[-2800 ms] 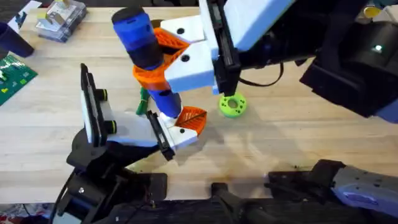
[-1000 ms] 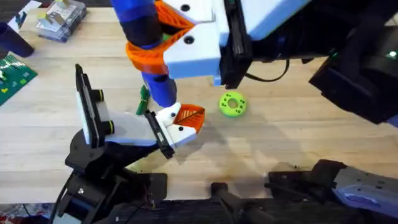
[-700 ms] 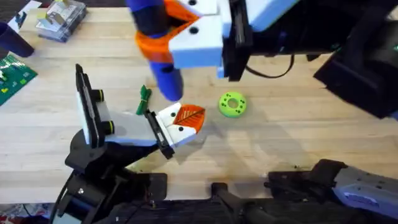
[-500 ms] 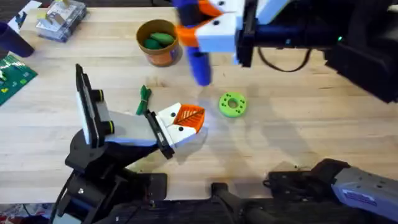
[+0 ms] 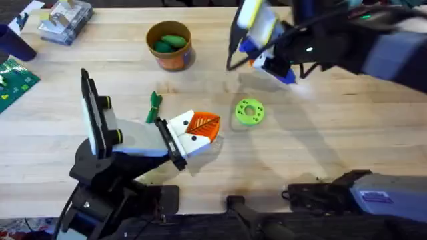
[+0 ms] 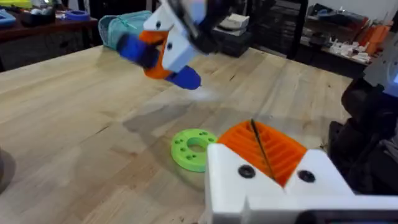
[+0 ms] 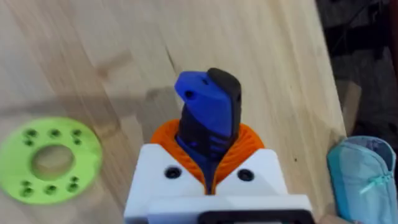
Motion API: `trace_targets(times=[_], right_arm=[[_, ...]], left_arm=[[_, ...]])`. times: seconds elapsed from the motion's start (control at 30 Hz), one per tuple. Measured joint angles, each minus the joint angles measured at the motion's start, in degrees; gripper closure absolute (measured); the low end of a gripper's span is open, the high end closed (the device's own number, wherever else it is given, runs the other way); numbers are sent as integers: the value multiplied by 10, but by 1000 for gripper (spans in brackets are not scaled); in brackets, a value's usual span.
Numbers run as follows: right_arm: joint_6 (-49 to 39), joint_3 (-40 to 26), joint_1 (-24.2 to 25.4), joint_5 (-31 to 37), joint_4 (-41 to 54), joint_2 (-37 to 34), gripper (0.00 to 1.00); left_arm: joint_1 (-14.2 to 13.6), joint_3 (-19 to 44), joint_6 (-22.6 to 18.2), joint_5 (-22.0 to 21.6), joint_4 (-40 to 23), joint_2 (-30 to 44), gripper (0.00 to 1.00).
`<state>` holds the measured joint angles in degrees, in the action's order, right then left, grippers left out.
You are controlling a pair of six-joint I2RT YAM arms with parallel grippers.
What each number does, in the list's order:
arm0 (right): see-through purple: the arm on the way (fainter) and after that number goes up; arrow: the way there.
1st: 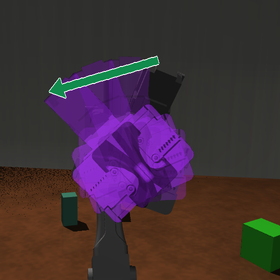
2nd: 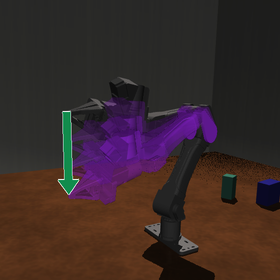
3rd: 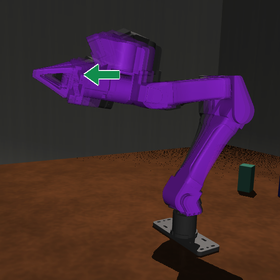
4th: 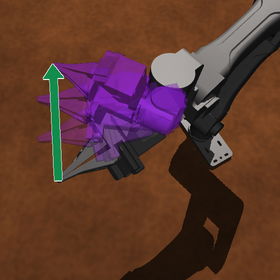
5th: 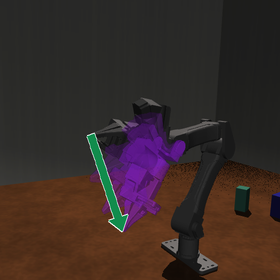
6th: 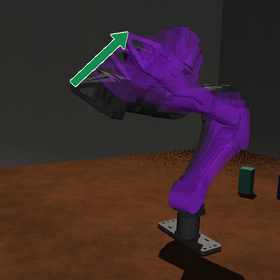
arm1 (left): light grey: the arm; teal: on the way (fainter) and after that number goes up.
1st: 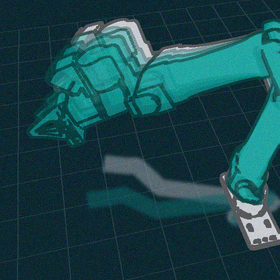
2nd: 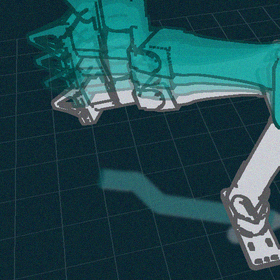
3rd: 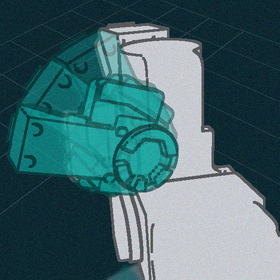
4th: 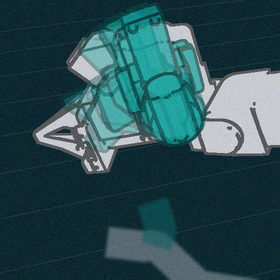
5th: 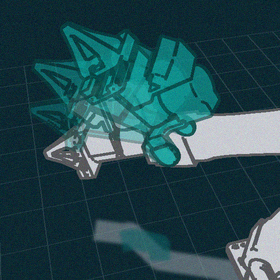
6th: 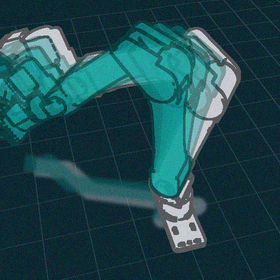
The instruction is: Pick up the gripper from the table and insert it into the empty holder that is missing its gripper. Then pick up a screw, insert it into the mounting hole, and use the screwdriver to tighten it. Finally, clean up the table by picking up the vegetable and placing it into the bucket.
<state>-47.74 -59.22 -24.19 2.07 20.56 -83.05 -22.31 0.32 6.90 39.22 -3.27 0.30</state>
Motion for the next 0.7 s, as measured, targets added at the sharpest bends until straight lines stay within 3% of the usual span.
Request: trace_targets(times=[0.13, 0.3, 0.33, 0.47, 0.57, 0.6, 0.7], right_arm=[[-71, 0, 1, 60, 1, -65, 977], [-108, 0, 1, 85, 20, -126, 977], [-110, 0, 1, 88, 27, -132, 941], [-99, -1, 1, 92, 48, -137, 622], [-76, -3, 1, 85, 61, -130, 179], [-69, -4, 1, 82, 65, -126, 72], [-33, -5, 1, 70, 77, -107, 6]], left_arm=[[0, 0, 0, 0, 0, 0, 983], [0, 0, 0, 0, 0, 0, 983], [0, 0, 0, 0, 0, 0, 983], [0, 0, 0, 0, 0, 0, 983], [0, 0, 0, 0, 0, 0, 983], [0, 0, 0, 0, 0, 0, 983], [0, 0, 0, 0, 0, 0, 983]])
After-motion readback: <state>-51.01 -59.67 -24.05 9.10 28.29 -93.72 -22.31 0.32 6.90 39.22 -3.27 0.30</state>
